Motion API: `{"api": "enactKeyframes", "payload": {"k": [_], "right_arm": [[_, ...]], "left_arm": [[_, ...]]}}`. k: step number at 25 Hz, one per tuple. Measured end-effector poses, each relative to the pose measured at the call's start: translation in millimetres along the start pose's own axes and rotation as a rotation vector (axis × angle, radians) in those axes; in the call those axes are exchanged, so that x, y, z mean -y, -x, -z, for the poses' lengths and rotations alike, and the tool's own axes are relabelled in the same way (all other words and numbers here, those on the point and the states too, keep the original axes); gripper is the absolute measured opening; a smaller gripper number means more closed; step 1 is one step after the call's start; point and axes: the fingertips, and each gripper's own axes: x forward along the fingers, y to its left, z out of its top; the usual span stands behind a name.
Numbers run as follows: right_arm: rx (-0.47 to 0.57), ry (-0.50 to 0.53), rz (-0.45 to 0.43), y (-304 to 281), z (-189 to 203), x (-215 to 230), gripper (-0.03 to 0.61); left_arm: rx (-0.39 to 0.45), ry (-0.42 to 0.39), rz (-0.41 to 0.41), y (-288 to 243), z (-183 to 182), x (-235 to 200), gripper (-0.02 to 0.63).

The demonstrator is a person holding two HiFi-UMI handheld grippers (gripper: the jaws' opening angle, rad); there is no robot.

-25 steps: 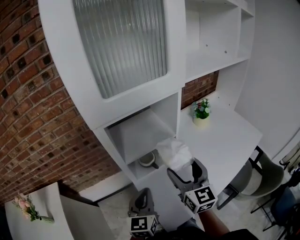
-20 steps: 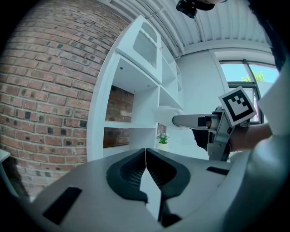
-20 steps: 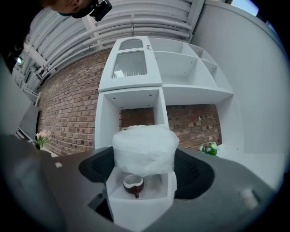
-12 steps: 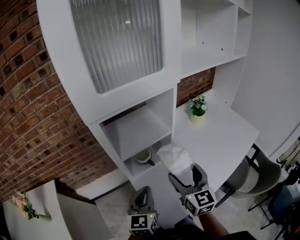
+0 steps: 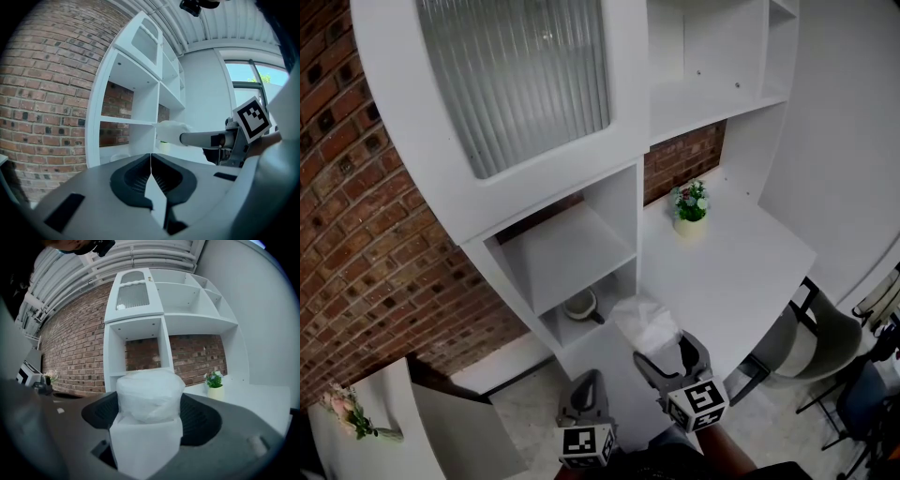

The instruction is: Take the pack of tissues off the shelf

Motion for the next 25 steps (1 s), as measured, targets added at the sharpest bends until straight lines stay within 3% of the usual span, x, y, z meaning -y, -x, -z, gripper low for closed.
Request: {"api": "enactKeyframes", "payload": {"k": [25], "right_arm": [[-0.135, -0.033, -0.021, 13, 70, 2, 0.384]], "left_arm": [[-0.064, -0.008, -0.043, 0, 41, 7, 0.011]]}}
